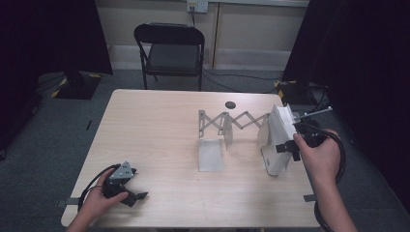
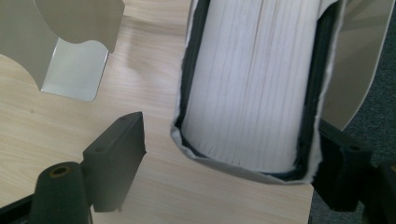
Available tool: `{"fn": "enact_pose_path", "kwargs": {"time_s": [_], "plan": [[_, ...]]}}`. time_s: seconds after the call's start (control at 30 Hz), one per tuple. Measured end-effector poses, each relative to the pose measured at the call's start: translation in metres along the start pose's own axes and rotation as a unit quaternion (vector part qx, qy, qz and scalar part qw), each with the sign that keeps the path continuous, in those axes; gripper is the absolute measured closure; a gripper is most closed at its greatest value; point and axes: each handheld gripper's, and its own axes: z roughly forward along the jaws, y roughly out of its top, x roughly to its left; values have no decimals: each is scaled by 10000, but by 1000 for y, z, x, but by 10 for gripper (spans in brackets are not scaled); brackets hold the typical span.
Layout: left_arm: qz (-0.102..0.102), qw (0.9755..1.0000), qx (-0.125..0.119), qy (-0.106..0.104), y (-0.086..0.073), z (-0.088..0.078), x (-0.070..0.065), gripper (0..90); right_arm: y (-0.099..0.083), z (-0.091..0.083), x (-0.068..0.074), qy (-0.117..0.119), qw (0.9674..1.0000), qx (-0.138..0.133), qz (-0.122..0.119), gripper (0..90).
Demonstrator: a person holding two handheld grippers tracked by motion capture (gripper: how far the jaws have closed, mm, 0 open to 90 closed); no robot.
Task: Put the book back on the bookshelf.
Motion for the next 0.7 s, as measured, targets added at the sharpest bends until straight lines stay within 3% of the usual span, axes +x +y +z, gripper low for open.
{"fn": "enact_pose_path", "kwargs": {"time_s": [0.7], "plan": [[1, 10000, -1, 0, 0, 0, 0, 0, -10, -1, 7, -14, 9999, 69, -113, 203]]}}
